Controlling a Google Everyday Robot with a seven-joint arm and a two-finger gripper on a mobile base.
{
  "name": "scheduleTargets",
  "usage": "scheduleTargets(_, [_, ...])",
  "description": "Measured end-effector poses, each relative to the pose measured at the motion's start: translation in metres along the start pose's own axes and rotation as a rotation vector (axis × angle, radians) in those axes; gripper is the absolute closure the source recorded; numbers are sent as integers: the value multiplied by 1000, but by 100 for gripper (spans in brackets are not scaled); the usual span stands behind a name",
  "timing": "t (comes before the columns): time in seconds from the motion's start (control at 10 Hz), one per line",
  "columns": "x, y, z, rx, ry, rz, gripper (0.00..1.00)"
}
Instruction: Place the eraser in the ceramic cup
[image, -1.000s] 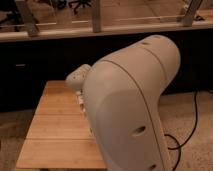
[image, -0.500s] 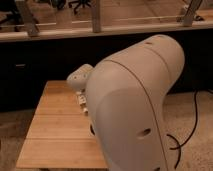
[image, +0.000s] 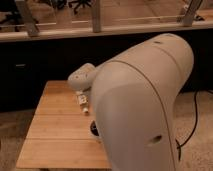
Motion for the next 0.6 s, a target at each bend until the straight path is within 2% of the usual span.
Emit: scheduleTargets(0.6, [3, 6, -1, 10, -14, -7, 100])
